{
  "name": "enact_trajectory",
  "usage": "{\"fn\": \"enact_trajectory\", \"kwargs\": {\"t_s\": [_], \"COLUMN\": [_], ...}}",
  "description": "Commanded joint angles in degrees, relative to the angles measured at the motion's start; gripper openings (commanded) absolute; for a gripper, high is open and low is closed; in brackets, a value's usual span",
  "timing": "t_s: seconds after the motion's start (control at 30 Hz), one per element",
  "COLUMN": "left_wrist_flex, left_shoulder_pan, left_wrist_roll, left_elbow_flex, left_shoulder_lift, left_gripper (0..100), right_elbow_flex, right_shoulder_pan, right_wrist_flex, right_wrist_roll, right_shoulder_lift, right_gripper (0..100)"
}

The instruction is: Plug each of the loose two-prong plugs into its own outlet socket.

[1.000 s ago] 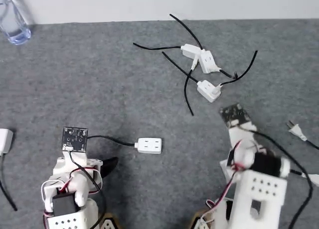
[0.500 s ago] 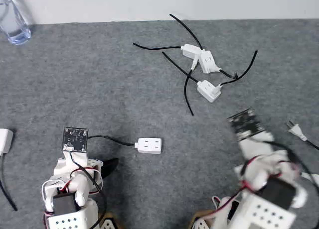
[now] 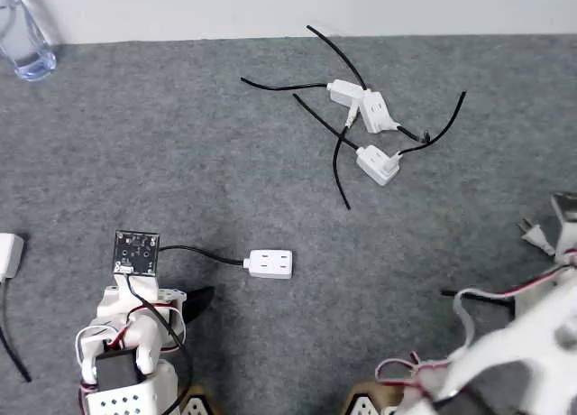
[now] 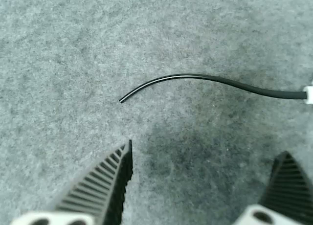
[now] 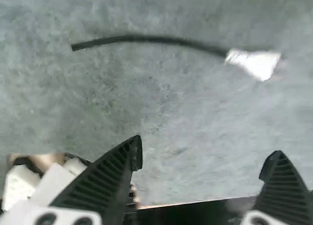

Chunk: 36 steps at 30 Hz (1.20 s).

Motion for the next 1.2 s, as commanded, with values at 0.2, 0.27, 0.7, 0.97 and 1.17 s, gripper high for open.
{"fn": "enact_trajectory", "kwargs": {"t_s": [0.2, 0.27, 0.7, 0.97, 1.17], "left_wrist_flex": [-1.3, -1.3, -0.6, -0.6, -0.6], "left_shoulder_pan": [-0.1, -0.1, 0.1, 0.1, 0.1], "left_wrist_roll": [0.4, 0.4, 0.4, 0.4, 0.4], "left_elbow_flex": [-0.3, -0.3, -0.2, -0.2, -0.2], "left_shoulder_lift": [-0.9, -0.9, -0.9, -0.9, -0.9], "left_gripper": [42, 42, 42, 42, 42], "right_elbow_flex": [2.5, 2.2, -11.6, -16.4, -14.5], "right_shoulder_pan": [3.5, 3.4, 1.5, -1.2, -4.4], "right_wrist_flex": [-26.3, -30.8, -39.6, -39.3, -39.3], "right_wrist_roll": [-22.9, -23.5, -26.9, -27.0, -22.8], "right_shoulder_lift": [20.6, 24.3, 36.7, 37.1, 39.2], "right_gripper": [37.2, 37.2, 37.2, 37.2, 37.2]}}
